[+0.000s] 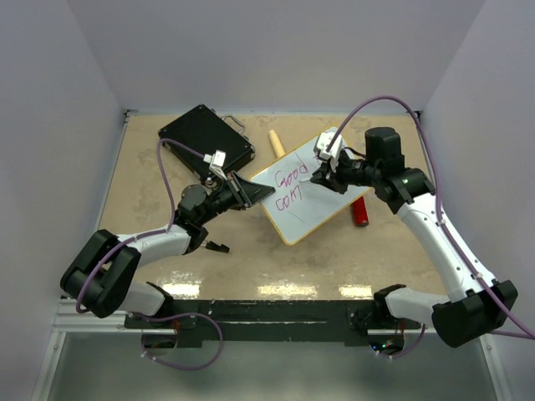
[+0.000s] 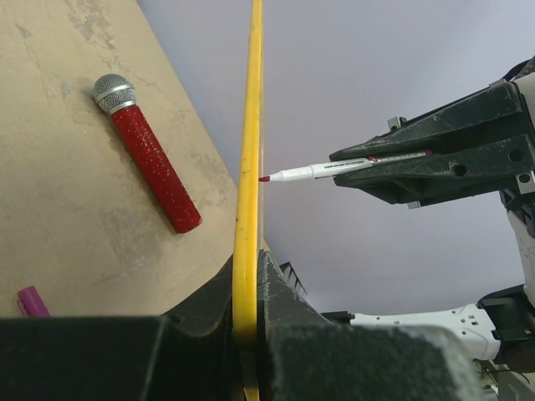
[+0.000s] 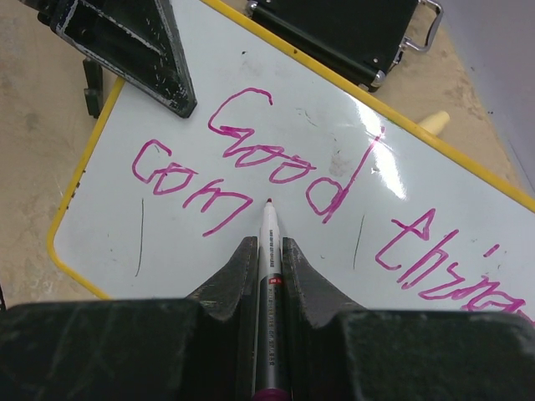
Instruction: Write a sentence on the whiteboard
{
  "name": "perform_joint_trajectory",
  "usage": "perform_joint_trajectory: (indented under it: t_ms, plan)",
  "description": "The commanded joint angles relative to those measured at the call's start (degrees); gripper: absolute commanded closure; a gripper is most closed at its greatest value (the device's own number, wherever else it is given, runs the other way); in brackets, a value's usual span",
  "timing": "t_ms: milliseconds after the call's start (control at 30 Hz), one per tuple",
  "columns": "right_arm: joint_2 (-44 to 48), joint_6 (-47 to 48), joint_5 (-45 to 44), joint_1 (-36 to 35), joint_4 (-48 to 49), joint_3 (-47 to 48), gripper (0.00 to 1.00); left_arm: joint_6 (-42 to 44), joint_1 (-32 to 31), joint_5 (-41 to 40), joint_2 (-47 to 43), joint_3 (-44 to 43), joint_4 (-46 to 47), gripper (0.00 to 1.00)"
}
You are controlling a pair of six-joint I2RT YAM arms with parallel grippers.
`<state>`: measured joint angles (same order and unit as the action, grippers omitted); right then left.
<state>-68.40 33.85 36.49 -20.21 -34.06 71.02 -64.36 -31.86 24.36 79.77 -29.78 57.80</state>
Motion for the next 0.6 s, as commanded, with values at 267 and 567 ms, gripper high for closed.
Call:
perform_joint_trajectory:
  t_ms: [267,567]
  plan:
    - [2.4,2.2,1.6,0.1,-3.0,2.4,1.00,-1.4,0.4,-0.4,-1.0,-3.0,10.0,1.00]
    - [0.7,2.3,2.5,0.0,-2.9,1.0,1.00,-1.4,0.4,-0.3,-1.0,-3.2,10.0,1.00]
